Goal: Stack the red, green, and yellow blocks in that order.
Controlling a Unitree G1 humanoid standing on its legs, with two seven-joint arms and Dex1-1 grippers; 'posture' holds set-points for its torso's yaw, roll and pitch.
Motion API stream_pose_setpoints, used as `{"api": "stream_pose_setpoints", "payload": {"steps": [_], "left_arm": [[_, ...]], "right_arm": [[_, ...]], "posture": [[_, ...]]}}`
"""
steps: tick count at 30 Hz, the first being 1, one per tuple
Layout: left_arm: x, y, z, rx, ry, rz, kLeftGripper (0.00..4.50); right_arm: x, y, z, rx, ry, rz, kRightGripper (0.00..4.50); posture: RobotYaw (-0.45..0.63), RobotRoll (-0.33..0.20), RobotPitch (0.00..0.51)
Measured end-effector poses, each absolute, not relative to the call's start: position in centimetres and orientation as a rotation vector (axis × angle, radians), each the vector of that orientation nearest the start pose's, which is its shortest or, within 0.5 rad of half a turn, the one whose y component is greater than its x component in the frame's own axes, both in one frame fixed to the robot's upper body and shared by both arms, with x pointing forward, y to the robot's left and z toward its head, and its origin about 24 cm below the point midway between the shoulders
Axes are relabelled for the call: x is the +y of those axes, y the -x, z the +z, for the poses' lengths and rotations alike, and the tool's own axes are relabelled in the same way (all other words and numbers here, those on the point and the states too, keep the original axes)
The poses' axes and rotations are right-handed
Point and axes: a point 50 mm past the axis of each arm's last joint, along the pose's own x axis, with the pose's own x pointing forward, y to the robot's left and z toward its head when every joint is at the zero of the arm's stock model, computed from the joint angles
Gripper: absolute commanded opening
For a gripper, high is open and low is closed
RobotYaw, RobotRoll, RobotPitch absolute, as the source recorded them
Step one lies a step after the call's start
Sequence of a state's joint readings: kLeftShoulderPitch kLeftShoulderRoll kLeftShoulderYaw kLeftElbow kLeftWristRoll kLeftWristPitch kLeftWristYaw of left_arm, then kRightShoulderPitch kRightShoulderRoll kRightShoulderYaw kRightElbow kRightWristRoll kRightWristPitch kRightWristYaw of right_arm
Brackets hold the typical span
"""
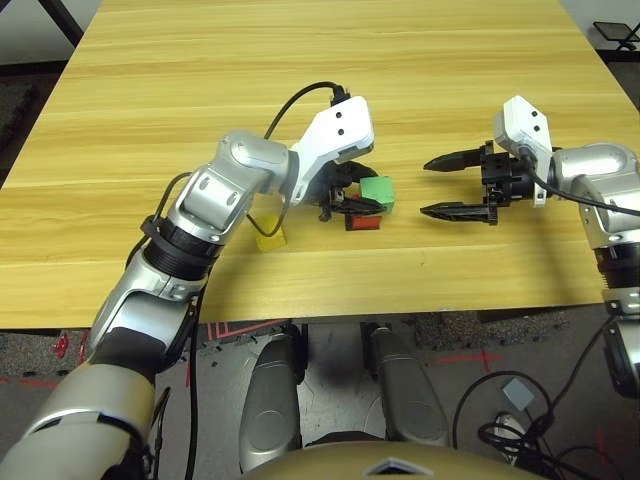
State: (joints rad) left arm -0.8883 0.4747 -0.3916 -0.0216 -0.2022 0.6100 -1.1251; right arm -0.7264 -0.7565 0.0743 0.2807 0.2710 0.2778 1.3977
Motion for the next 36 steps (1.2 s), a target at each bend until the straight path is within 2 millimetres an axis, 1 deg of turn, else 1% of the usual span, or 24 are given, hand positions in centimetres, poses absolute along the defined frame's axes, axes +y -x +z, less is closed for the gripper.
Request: {"api": "stream_pose_setpoints", "payload": {"steps": [3,15,27,33,35,36], "left_arm": [[7.1,-30.9,20.2,0.155,-0.585,-1.414,2.06],[7.1,-31.1,20.2,0.145,-0.581,-1.411,2.06],[7.3,-31.9,20.6,0.137,-0.598,-1.387,2.06],[7.4,-31.9,20.6,0.133,-0.607,-1.389,2.06],[7.6,-31.8,20.6,0.137,-0.616,-1.396,2.81],[7.7,-31.7,20.7,0.141,-0.621,-1.399,3.02]], "right_arm": [[-21.5,-32.0,20.1,0.166,0.489,1.258,4.50],[-21.4,-32.0,20.3,0.164,0.482,1.260,4.50],[-21.4,-32.0,20.3,0.158,0.475,1.258,4.50],[-21.4,-32.0,20.3,0.157,0.475,1.256,4.50],[-21.4,-32.0,20.3,0.157,0.476,1.256,4.50],[-21.4,-32.0,20.4,0.156,0.476,1.256,4.50]], "posture": [[0.07,0.026,0.276],[0.06,0.025,0.278],[0.06,0.029,0.268],[0.07,0.029,0.261],[0.07,0.029,0.260],[0.08,0.029,0.258]]}}
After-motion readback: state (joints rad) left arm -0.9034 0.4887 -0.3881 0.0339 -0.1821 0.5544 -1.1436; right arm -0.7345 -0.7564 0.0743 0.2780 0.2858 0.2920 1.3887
